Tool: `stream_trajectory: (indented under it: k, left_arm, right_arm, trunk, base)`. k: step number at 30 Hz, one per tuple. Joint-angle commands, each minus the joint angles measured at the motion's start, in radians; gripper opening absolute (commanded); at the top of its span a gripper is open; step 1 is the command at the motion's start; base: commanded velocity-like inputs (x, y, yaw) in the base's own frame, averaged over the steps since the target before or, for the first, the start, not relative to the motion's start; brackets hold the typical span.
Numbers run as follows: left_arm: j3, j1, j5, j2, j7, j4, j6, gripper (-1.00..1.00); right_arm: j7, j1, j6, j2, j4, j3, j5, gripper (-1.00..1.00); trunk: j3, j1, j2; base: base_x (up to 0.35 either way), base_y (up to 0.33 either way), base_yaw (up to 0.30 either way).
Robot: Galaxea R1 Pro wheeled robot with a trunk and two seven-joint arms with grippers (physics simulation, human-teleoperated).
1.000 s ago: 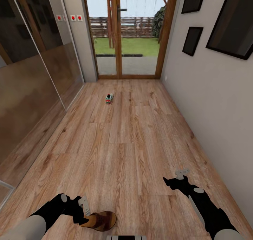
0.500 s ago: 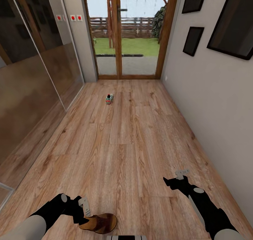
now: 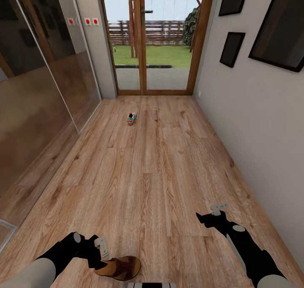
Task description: Pick up the two gym shoes and the two sandals from the corridor floor and place them onto the hallstand (shoe rack) in the corridor, making sure they are on the rack and not on the floor. Arrange them so the two gym shoes are next to each other and the two sandals are next to each other.
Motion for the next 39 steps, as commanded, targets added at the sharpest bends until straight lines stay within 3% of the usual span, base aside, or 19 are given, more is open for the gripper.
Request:
stream_trajectory:
  k: [1,23,39]
  left_arm:
    - [-0.002,0.000,-0.005,0.000,-0.003,-0.002,-0.001,1.00]
    - [-0.001,-0.013,-0.005,0.014,-0.002,-0.002,0.000,1.00]
    - [-0.002,-0.014,-0.006,0.013,-0.001,-0.003,-0.001,1.00]
  right_arm:
    - [0.004,0.000,0.005,0.000,-0.002,0.000,0.005,1.00]
    - [0.003,0.000,0.006,0.000,-0.002,-0.002,0.005,1.00]
    - [0.002,0.000,0.037,0.000,-0.004,-0.003,0.004,1.00]
  trunk:
    - [-0.001,0.000,0.000]
    - [-0.002,0.000,0.000]
    - [-0.071,0.061,-0.112]
  base:
    - [0.000,0.000,0.000]
    - [0.000,0.000,0.000]
    - [0.000,0.000,0.000]
